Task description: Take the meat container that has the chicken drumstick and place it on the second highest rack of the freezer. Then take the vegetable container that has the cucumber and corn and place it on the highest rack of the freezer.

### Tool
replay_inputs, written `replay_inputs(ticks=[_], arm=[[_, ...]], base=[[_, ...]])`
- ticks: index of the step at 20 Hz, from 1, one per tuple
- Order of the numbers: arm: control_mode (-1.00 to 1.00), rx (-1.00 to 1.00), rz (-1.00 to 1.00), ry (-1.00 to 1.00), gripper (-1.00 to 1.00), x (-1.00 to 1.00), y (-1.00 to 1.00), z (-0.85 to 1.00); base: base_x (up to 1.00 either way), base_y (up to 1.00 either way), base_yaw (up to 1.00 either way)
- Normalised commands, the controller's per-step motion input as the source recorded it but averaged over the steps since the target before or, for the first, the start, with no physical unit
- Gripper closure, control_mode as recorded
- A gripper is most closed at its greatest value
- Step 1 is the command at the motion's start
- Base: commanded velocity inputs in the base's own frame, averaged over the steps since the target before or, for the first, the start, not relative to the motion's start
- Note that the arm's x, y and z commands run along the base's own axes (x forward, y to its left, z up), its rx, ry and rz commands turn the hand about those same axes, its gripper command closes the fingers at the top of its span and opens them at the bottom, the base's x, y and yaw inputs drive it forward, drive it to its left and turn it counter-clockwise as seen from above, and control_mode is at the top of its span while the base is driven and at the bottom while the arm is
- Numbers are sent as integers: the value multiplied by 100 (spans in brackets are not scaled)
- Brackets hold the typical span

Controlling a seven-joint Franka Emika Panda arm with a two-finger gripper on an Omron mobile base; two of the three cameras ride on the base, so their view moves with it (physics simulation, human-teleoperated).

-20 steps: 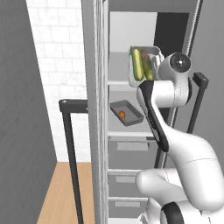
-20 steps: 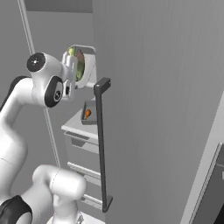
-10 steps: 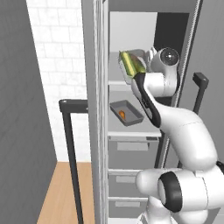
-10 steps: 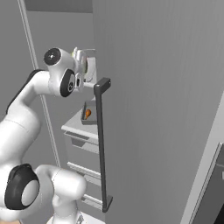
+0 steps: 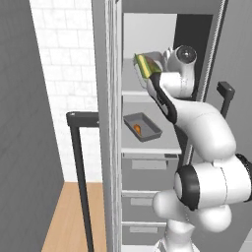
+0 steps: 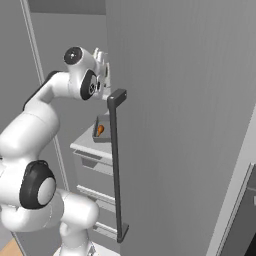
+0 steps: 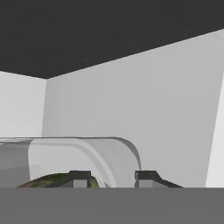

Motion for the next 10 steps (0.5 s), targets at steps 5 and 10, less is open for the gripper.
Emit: replay_inputs(ticks=[5,10], arm=[[-100,0,-6,-2,100,30,0,-15],[-100,0,-6,-5,100,32,-2,-18]], base=[[0,0,0],[0,0,0]])
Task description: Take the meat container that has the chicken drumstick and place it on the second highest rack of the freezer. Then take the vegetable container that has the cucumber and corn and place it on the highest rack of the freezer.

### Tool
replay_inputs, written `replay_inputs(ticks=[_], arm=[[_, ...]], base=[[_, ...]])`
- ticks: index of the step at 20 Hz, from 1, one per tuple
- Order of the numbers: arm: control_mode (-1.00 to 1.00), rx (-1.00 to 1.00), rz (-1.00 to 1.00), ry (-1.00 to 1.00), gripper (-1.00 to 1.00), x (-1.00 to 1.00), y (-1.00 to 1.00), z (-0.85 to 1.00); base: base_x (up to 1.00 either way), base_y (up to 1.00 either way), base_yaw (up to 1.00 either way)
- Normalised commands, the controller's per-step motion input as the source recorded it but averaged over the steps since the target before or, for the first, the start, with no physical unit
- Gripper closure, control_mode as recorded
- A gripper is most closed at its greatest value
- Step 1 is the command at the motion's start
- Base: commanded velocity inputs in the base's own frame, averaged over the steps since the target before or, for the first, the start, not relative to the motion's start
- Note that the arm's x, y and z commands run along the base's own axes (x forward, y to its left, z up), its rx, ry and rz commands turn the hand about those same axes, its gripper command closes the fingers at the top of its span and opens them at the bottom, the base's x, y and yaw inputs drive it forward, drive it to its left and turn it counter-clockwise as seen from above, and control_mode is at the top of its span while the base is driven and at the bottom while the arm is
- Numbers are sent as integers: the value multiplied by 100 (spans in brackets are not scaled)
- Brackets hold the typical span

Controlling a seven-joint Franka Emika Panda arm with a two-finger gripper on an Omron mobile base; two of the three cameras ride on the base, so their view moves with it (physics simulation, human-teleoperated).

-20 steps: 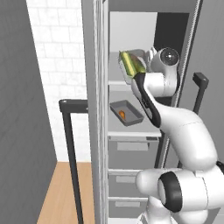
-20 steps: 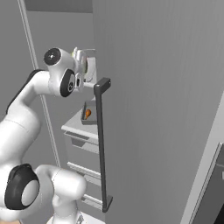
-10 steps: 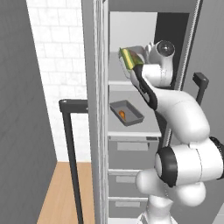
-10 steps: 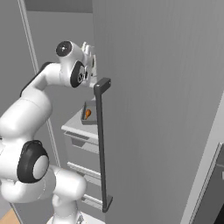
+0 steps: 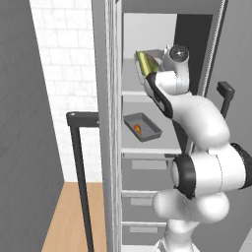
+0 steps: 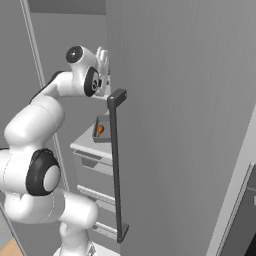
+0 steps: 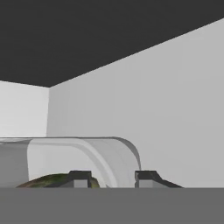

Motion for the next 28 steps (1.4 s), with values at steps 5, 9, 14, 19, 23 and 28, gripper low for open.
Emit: replay_inputs(ticks=[5,9,14,19,23,28], arm=[[-100,0,-3,-2,100,30,-11,-22],[-100,0,0,0,100,14,-8,-7],[-100,0,0,0,100,0,0,0],[-100,0,0,0,-100,0,0,0],[-100,0,0,0,-100,0,0,0],[-100,0,0,0,-100,0,0,0]], base=[[0,0,0],[0,0,0],[0,0,0],[0,0,0],[0,0,0],[0,0,0]])
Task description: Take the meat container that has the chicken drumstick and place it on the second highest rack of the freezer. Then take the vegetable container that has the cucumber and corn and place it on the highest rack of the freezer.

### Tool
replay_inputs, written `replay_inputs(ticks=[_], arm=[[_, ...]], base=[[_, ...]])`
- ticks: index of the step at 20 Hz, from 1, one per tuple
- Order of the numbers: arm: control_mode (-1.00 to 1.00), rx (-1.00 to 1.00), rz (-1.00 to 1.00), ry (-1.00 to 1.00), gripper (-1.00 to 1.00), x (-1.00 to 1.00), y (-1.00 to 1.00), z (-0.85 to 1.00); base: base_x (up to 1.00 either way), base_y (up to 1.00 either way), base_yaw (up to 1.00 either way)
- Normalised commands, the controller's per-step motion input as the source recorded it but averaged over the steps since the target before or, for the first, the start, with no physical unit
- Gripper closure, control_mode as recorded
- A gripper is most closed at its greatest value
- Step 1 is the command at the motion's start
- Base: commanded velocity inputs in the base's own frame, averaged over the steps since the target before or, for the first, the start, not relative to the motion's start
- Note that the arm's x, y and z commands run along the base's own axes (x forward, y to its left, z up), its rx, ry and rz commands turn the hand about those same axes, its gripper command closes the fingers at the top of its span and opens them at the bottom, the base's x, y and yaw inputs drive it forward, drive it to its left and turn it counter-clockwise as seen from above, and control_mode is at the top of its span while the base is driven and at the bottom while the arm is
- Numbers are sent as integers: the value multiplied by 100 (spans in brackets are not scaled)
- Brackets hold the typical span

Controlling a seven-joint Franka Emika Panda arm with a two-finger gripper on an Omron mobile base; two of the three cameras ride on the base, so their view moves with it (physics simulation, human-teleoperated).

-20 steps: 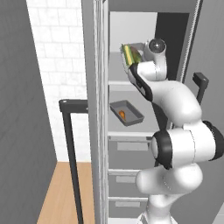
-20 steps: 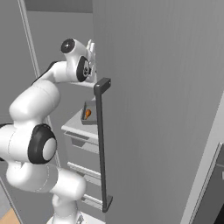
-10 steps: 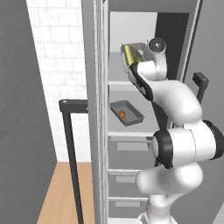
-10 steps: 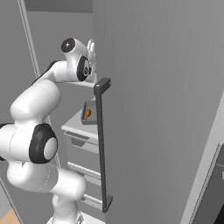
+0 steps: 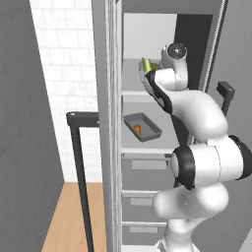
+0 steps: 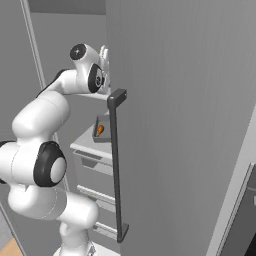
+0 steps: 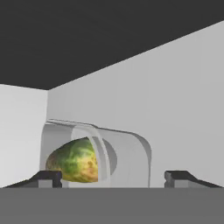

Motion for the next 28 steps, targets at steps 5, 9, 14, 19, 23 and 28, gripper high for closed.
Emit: replay_inputs(ticks=[5,9,14,19,23,28], arm=[[-100,0,1,-9,-100,-44,-1,0],[-100,0,6,-17,-100,-100,0,10],[-100,0,5,-5,-100,-100,0,49],[-100,0,6,0,-100,-100,0,36],[-100,1,0,1,-100,-100,2,5],[-100,2,0,9,-100,-100,0,-4]], base=[[0,0,0],[0,0,0],[0,0,0],[0,0,0],[0,0,0],[0,0,0]])
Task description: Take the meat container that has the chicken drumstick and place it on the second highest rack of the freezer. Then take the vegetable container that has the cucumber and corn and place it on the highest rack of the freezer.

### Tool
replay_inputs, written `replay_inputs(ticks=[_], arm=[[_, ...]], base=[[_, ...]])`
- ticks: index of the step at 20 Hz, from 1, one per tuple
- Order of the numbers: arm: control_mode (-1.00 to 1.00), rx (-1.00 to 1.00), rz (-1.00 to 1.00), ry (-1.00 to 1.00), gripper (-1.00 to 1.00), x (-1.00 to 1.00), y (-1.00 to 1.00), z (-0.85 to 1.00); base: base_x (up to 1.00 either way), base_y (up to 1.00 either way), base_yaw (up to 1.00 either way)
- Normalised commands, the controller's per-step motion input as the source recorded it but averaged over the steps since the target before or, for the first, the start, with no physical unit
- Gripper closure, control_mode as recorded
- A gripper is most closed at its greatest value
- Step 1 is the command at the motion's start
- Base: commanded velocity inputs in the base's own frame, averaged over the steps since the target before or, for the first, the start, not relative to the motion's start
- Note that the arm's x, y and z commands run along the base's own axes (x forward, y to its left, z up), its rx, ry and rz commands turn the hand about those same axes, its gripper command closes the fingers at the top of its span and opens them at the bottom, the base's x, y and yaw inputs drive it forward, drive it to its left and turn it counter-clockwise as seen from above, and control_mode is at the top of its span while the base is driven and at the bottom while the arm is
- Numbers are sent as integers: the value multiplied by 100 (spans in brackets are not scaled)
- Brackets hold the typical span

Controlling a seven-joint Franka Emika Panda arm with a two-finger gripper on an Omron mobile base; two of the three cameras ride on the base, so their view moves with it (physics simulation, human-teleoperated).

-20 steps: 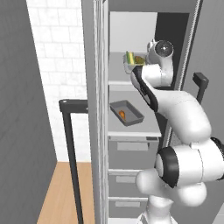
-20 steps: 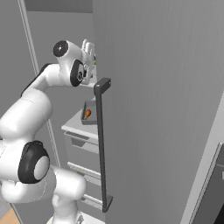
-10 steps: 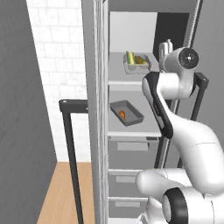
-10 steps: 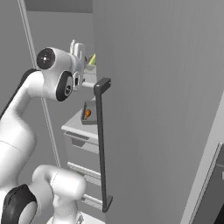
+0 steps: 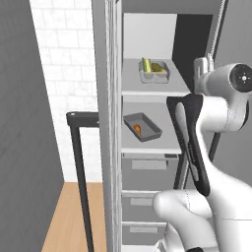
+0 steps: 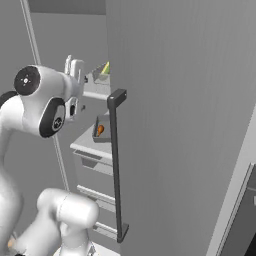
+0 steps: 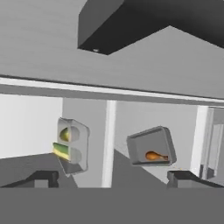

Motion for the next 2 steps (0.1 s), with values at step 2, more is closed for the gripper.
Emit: replay_inputs(ticks=[2], arm=[[-100,0,0,19,-100,-100,0,-36]], base=[[0,0,0]])
